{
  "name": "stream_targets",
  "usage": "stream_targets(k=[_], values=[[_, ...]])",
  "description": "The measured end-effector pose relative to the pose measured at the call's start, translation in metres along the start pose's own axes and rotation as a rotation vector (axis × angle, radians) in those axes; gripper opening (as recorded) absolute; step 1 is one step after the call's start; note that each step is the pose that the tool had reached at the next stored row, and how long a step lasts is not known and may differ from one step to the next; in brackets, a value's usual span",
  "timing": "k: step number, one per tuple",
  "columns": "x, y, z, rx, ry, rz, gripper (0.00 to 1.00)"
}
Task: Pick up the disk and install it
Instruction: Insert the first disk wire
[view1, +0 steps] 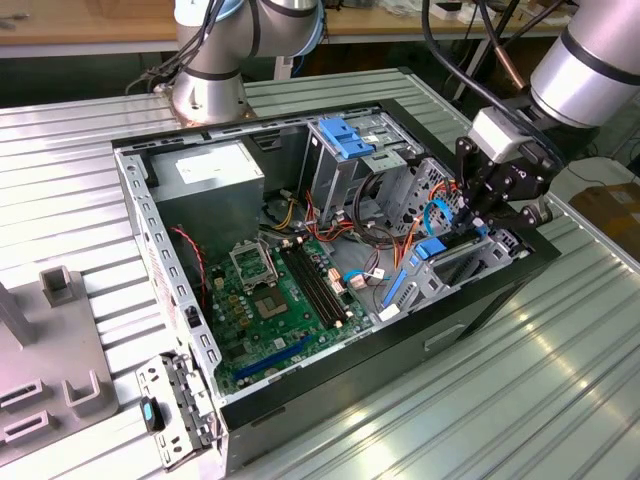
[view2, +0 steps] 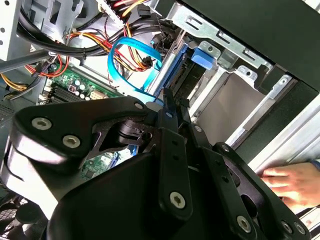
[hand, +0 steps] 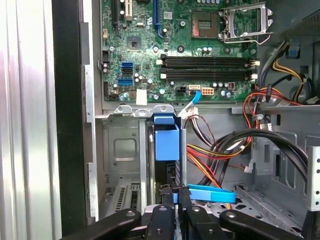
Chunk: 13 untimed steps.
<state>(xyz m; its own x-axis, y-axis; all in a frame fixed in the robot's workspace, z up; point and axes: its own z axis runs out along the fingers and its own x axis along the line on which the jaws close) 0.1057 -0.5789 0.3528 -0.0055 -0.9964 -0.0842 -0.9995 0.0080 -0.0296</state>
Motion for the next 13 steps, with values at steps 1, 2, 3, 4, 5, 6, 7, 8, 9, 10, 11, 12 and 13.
stream_targets(k=[1, 2, 3, 4, 5, 6, 7, 8, 9, 10, 11, 12, 13], values=[[0.0000, 0.0005, 0.0000, 0.0037, -0.0010, -0.004, 0.16], [0.0000, 0.0012, 0.0000, 0.0055, -0.0009, -0.006, 0.16], [0.0000, 0.0027, 0.0000, 0.0095, -0.0012, -0.007, 0.16], [0.0001, 0.0036, 0.0001, 0.0124, -0.0013, -0.007, 0.16], [0.0001, 0.0036, 0.0005, 0.0133, -0.0014, -0.008, 0.16], [0.0002, 0.0037, 0.0019, 0.0154, -0.0011, -0.008, 0.16], [0.0002, 0.0037, 0.0029, 0.0168, -0.0010, -0.009, 0.16], [0.0003, 0.0037, 0.0031, 0.0170, -0.0010, -0.009, 0.16], [0.0002, 0.0038, 0.0035, 0.0170, -0.0014, -0.009, 0.16], [0.0001, 0.0038, 0.0036, 0.0171, -0.0015, -0.009, 0.16], [-0.0004, 0.0038, 0.0037, 0.0171, -0.0014, -0.009, 0.16], [-0.0004, 0.0037, 0.0038, 0.0170, -0.0013, -0.009, 0.16], [-0.0005, 0.0035, 0.0038, 0.0170, -0.0013, -0.009, 0.16]])
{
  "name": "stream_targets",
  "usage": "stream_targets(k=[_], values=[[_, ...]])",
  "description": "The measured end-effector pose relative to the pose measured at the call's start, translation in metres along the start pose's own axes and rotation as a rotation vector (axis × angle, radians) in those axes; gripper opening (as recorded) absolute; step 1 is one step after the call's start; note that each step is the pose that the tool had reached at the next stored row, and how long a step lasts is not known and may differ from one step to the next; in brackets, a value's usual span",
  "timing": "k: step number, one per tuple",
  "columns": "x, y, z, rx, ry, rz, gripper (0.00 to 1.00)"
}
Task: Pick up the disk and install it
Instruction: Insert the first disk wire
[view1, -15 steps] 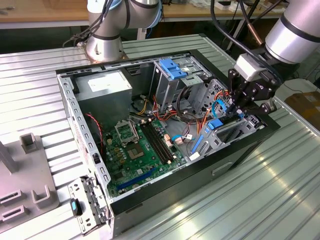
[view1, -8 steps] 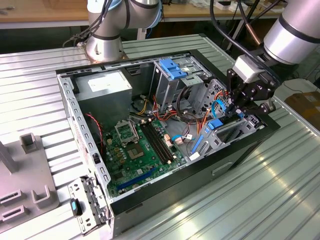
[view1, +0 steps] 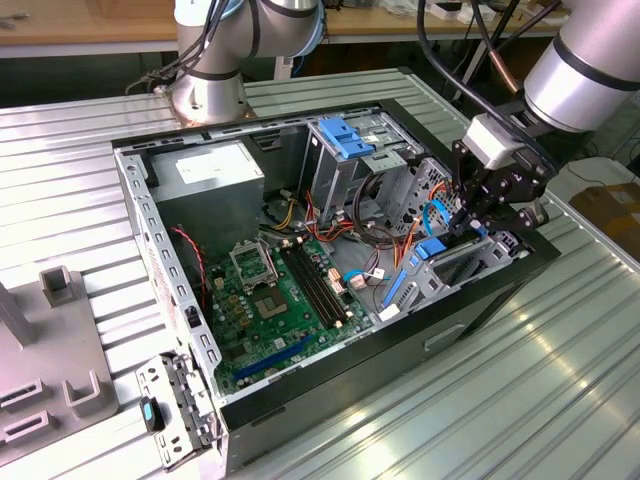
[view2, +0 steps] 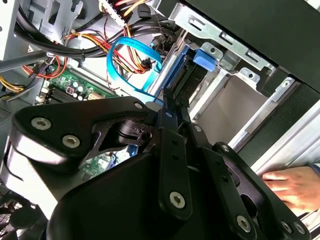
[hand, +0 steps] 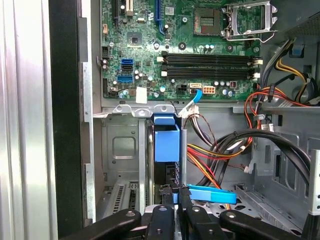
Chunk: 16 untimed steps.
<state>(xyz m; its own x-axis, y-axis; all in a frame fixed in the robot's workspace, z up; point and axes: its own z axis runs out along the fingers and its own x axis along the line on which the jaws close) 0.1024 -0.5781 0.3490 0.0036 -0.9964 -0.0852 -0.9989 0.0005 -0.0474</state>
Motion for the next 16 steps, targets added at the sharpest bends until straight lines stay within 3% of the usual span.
stream_targets(k=[16], values=[[0.0001, -0.0012, 0.0032, 0.0000, 0.0005, 0.000, 0.16]])
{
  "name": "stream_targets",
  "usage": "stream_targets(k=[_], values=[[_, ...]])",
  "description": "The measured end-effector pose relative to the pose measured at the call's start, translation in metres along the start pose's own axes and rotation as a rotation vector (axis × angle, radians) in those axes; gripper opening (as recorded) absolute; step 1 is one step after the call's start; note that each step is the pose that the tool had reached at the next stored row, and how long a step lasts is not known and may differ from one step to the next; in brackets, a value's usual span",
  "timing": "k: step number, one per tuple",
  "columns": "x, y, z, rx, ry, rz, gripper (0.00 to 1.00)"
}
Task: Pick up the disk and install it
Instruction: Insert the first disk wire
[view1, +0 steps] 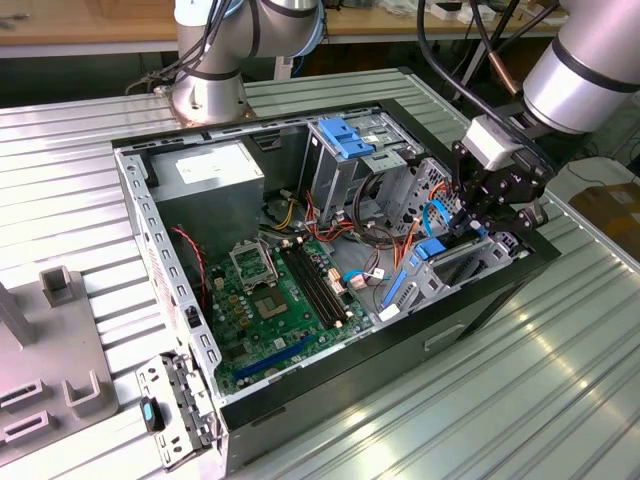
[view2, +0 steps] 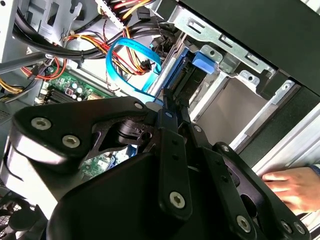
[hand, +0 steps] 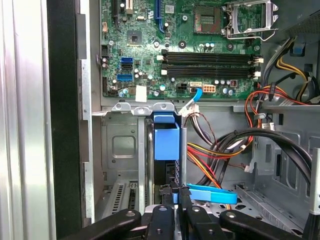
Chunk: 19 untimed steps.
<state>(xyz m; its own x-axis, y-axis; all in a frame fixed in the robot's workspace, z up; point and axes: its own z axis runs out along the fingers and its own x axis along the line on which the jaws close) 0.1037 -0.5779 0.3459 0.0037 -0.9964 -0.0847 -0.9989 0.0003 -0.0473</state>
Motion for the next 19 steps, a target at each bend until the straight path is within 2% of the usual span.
stream_targets(k=[19], values=[[0.0003, 0.0002, 0.0034, 0.0001, -0.0003, 0.000, 0.16]])
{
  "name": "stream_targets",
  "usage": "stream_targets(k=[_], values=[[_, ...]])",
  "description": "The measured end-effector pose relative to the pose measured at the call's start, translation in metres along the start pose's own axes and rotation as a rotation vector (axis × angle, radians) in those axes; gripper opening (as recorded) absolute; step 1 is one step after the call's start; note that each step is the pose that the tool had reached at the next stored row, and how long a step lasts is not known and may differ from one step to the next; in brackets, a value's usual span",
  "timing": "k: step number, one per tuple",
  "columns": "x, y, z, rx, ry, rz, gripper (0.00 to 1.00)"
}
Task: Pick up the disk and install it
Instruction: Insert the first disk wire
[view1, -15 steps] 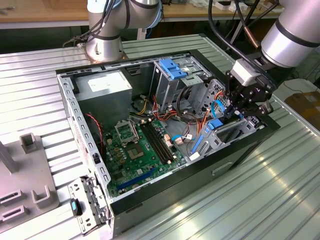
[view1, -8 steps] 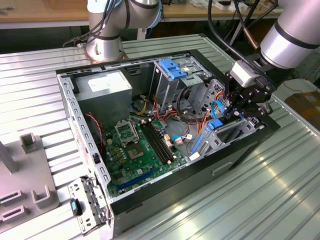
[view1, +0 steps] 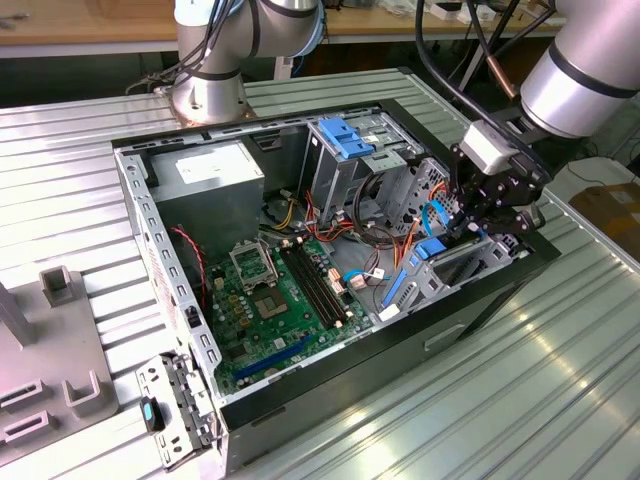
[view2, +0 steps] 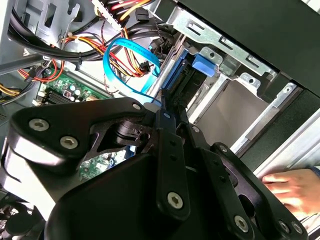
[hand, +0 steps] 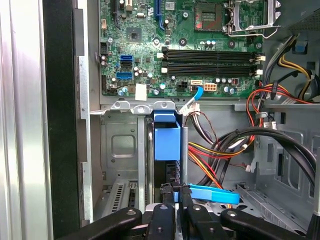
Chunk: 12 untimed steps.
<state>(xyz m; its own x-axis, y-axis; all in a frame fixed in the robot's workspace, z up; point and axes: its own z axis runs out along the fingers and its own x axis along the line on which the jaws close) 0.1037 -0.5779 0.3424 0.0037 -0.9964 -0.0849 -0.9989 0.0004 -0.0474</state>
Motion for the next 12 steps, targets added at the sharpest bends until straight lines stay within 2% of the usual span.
stream_targets(k=[3, 5, 6, 8, 9, 10, 11, 12], values=[[0.0000, 0.0000, 0.0001, 0.0000, -0.0001, 0.000, 0.16], [0.0000, 0.0000, 0.0002, 0.0000, -0.0002, 0.000, 0.23], [0.0000, 0.0000, 0.0002, 0.0000, -0.0002, 0.000, 0.23], [0.0000, 0.0000, 0.0001, -0.0001, -0.0001, 0.000, 0.35], [0.0000, 0.0000, 0.0001, 0.0000, -0.0001, 0.000, 0.47], [0.0000, 0.0000, 0.0002, 0.0000, -0.0002, 0.000, 0.47], [0.0000, 0.0000, 0.0002, 0.0000, -0.0001, 0.000, 0.54], [0.0000, 0.0000, 0.0002, 0.0000, -0.0001, 0.000, 0.54]])
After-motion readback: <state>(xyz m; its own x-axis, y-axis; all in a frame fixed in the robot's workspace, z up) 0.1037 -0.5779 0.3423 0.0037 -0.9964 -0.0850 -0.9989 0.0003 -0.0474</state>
